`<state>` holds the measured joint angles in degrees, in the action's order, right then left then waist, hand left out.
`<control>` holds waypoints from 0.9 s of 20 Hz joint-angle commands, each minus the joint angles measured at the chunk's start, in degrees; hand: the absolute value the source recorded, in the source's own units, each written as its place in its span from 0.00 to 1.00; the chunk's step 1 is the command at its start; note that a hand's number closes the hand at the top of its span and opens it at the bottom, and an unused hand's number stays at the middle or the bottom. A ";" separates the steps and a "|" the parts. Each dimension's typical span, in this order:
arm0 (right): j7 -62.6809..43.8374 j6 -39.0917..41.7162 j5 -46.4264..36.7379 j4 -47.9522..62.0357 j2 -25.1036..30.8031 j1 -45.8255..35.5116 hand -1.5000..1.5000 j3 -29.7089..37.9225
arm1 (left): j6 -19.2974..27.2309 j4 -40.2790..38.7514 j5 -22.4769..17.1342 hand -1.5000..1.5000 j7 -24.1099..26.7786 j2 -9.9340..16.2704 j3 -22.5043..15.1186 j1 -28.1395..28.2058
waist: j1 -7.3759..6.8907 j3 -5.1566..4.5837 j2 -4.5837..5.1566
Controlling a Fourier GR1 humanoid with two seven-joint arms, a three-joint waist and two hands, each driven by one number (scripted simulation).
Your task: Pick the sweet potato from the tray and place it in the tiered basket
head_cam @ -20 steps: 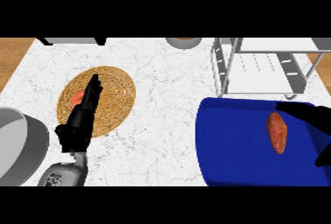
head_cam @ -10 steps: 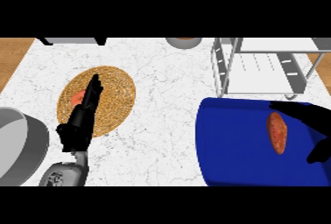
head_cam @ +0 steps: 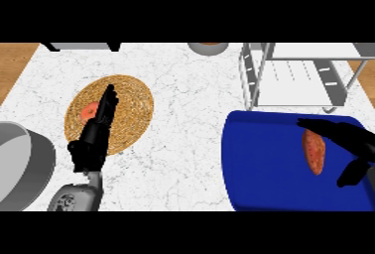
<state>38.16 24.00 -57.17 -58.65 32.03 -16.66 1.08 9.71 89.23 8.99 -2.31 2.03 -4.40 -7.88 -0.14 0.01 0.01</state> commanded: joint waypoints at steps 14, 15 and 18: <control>4.24 -20.37 -3.84 5.14 -5.63 0.66 1.00 2.25 | 0.69 -1.66 1.38 0.50 2.74 -1.82 -0.03 1.00 | 0.09 0.00 0.02; 2.93 -21.28 -4.07 8.84 -7.50 -2.15 1.00 2.64 | 0.88 -0.21 2.15 0.50 0.77 -1.97 -1.17 0.47 | -0.07 0.01 0.03; -4.81 -22.42 -6.04 7.16 -9.08 -2.63 1.00 2.70 | -0.67 0.00 1.00 0.50 -0.66 -0.51 0.60 -1.25 | 0.06 -0.01 0.00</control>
<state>39.64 4.29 -60.93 -51.48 25.23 -19.13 3.94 9.07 90.00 9.76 -2.63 1.56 -4.03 -7.74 -0.22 -0.40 -0.24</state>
